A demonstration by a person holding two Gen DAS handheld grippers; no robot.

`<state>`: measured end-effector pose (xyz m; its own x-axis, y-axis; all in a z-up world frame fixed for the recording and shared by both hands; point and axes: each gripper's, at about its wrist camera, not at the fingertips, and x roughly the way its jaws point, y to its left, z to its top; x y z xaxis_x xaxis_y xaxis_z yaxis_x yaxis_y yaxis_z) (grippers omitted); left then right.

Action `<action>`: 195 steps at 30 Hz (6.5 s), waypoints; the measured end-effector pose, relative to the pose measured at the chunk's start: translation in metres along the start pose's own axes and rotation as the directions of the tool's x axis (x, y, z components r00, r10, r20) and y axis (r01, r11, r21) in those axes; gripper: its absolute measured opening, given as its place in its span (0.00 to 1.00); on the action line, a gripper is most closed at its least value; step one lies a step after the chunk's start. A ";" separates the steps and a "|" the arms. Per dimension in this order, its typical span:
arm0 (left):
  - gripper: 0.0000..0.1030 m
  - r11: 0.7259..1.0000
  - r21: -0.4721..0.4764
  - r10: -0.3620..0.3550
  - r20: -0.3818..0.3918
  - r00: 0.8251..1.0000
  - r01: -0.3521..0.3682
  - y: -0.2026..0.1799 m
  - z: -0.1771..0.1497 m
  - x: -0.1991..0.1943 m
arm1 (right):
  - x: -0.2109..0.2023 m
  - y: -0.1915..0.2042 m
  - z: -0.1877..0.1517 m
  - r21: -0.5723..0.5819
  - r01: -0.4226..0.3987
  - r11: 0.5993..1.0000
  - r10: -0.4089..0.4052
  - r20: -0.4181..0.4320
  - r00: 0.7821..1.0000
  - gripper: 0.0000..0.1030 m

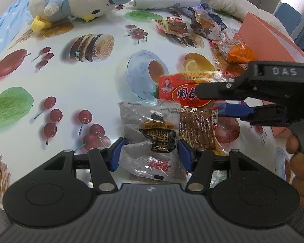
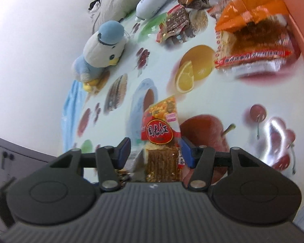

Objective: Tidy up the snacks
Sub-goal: 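Lower the right tool onto the red-labeled tofu-strip packet and close on it, then carry both packets over the pink box and open both tools to drop them, then lift both open tools away from the pink box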

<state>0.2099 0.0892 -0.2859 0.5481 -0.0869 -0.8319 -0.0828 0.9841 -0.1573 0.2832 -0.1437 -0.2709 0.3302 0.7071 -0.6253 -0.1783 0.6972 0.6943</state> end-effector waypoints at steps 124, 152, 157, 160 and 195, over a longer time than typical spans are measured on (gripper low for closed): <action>0.85 0.885 0.335 -0.310 -0.096 0.946 0.324 -0.345 0.177 -0.003 | -0.283 -0.083 0.066 0.068 0.612 0.788 -0.574 0.440 0.690 0.59; 0.85 0.888 0.400 -0.317 0.178 0.932 0.226 -0.292 0.103 -0.186 | -0.345 0.025 -0.026 -0.035 0.619 0.785 -0.465 0.628 0.625 0.58; 0.85 0.903 0.380 -0.298 0.219 0.929 0.200 -0.263 0.088 -0.203 | -0.334 0.036 -0.039 -0.043 0.605 0.795 -0.445 0.636 0.630 0.58; 0.85 0.915 0.363 -0.272 0.236 0.933 0.175 -0.246 0.080 -0.210 | -0.326 0.045 -0.046 -0.061 0.587 0.807 -0.422 0.636 0.646 0.58; 0.85 0.991 0.095 -0.111 0.159 0.981 0.097 -0.094 0.062 -0.167 | -0.200 0.105 -0.062 -0.297 0.544 0.784 -0.362 0.493 0.791 0.58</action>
<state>0.1777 0.0212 -0.0993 0.6790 -0.1699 -0.7142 0.0499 0.9813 -0.1860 0.1412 -0.2046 -0.0952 0.7829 0.2486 -0.5703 -0.2354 0.9669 0.0984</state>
